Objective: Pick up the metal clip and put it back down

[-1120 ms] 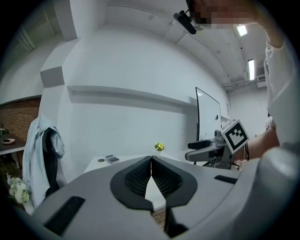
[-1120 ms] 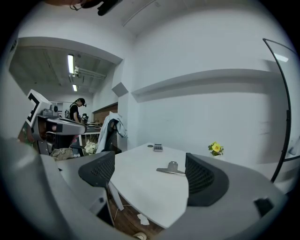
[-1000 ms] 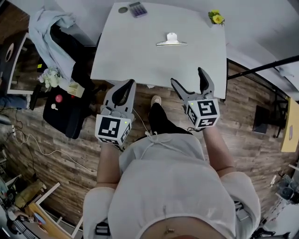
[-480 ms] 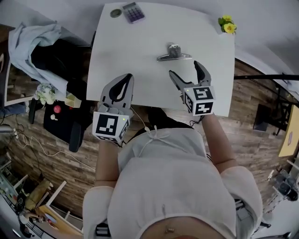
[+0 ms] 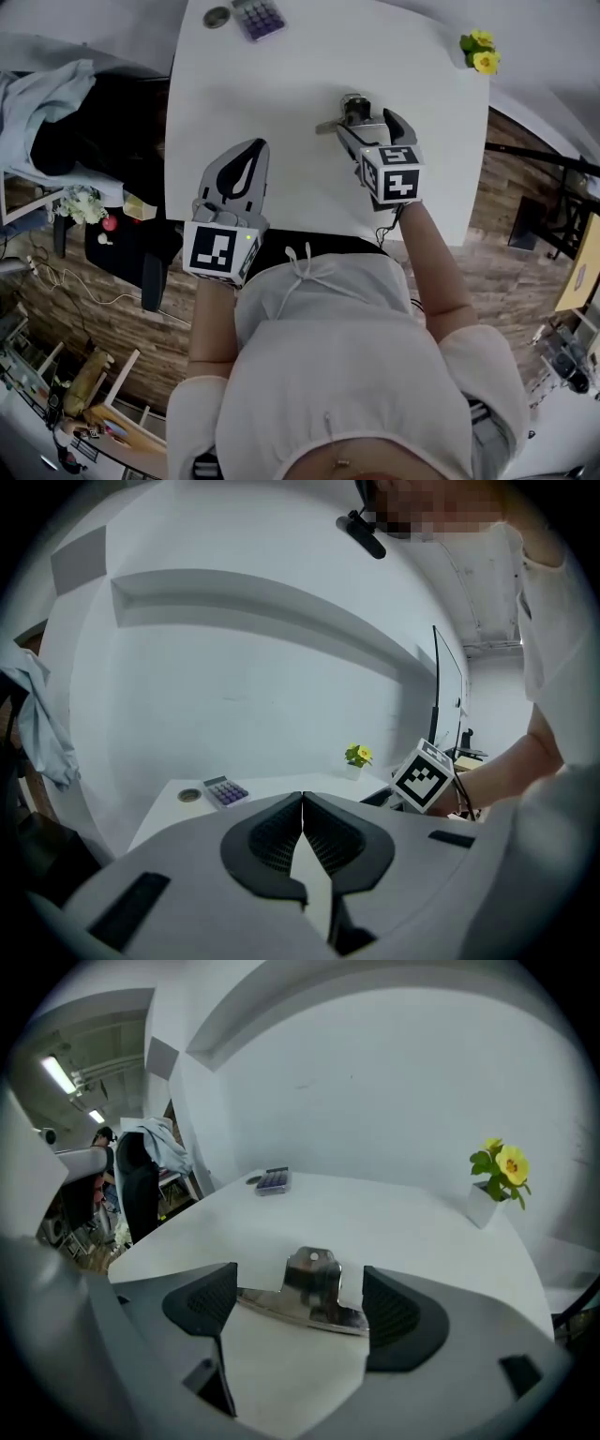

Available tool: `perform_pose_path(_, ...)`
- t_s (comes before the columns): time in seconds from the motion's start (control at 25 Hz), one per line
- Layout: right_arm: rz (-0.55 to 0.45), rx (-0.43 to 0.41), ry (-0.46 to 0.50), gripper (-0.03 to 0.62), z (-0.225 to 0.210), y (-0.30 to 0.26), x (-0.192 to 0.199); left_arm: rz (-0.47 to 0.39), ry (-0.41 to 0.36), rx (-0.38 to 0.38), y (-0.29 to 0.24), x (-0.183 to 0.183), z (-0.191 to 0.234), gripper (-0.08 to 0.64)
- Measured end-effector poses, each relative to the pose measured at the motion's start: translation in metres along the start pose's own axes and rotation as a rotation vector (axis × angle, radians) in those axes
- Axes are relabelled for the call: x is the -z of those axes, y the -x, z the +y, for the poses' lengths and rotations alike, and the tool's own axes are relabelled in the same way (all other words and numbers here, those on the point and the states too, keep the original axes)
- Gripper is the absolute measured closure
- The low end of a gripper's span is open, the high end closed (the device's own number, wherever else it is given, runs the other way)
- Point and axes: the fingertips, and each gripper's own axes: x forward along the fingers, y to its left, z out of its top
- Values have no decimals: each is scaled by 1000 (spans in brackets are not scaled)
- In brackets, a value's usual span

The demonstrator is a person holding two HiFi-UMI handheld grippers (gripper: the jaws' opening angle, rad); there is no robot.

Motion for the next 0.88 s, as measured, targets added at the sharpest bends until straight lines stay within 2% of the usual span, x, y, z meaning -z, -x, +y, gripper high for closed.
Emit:
perform_pose_path(0.28,67,49,-64,196,-12,-35,9,50,21,23,-24,14,17,540)
perform_pose_path(0.4,86,66,-102,206,-14,-42,10,62,3,42,-34,18,22,541)
perform_pose_path(0.56,128,110,-122,217,-14,-51,15,67,10,68,-43,13,30,540)
perform_pose_path(0.72,172,155,-154,270,-19,-55,23,77,9,95,-49,14,35,541)
perform_pose_path(0.88,188,164,-152,289,-20,-56,23,111,7,117,-50,17,38,540)
